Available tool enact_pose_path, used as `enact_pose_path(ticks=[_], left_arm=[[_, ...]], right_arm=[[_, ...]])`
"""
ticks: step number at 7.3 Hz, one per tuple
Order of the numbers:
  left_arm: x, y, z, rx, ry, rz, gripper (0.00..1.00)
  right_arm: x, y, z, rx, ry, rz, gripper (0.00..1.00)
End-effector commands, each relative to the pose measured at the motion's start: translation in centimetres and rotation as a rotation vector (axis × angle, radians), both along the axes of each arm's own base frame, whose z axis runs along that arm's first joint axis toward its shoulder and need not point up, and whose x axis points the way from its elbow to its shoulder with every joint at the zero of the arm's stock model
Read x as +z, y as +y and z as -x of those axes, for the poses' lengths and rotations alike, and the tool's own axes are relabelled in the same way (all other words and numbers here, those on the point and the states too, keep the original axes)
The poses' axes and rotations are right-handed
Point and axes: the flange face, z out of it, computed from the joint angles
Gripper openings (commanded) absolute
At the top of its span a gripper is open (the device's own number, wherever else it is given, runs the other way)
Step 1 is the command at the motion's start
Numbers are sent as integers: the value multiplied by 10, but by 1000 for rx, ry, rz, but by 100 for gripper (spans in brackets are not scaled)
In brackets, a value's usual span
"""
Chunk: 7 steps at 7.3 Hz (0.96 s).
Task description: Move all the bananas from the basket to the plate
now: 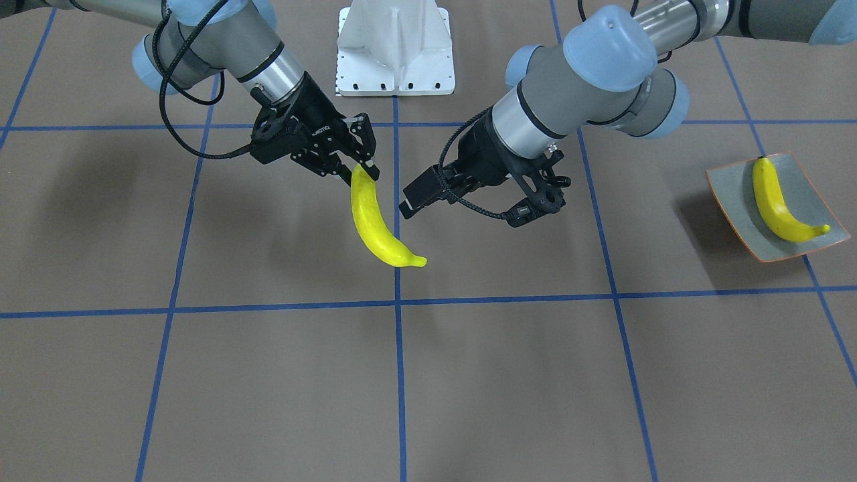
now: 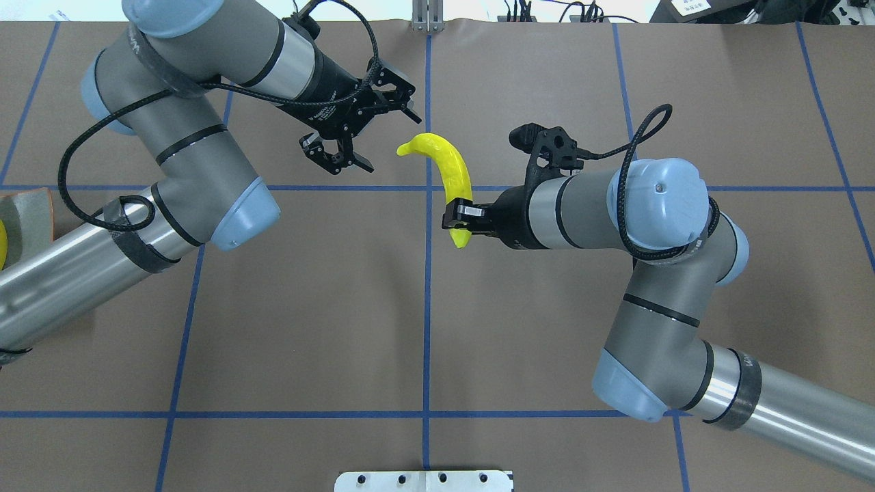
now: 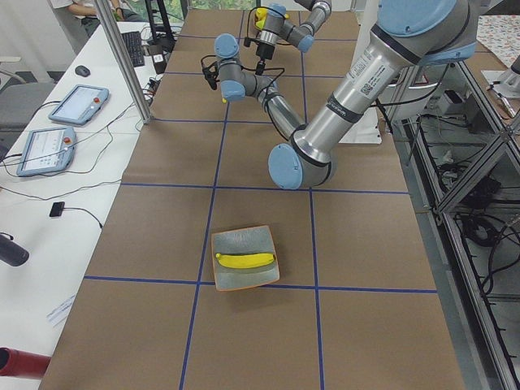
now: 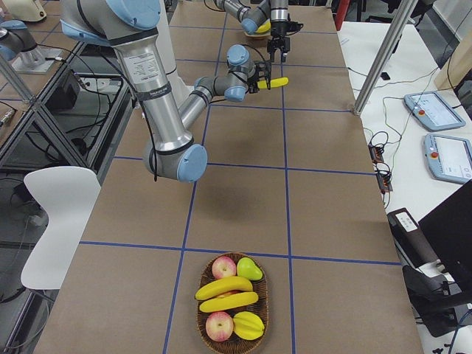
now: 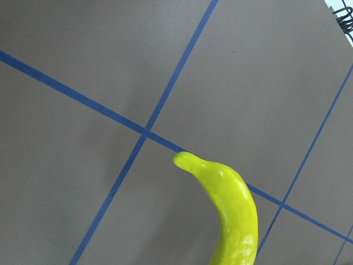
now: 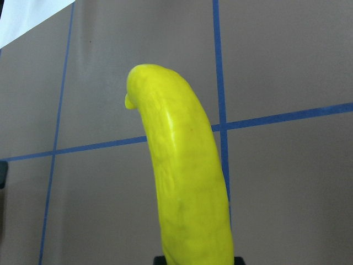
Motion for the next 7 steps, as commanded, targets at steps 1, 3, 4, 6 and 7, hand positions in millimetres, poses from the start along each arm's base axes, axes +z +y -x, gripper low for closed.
enact_pose_path(ticks=[1, 3, 4, 6, 7], left_arm=[[5, 2, -15, -3, 4, 19, 99], [4, 3, -13, -10, 6, 19, 99], [-7, 13, -1, -18, 32, 31, 99], [13, 20, 4, -20, 18, 51, 99], [18, 19, 3, -13, 8, 20, 99]], right_arm=[[-30, 4, 4, 13, 29, 6, 0], [-34, 25, 20, 11, 36, -7, 0], [-32, 34, 30, 26, 70, -27, 0], [-35, 38, 33, 20, 80, -41, 0], [-38, 39, 32, 10, 90, -52, 0]])
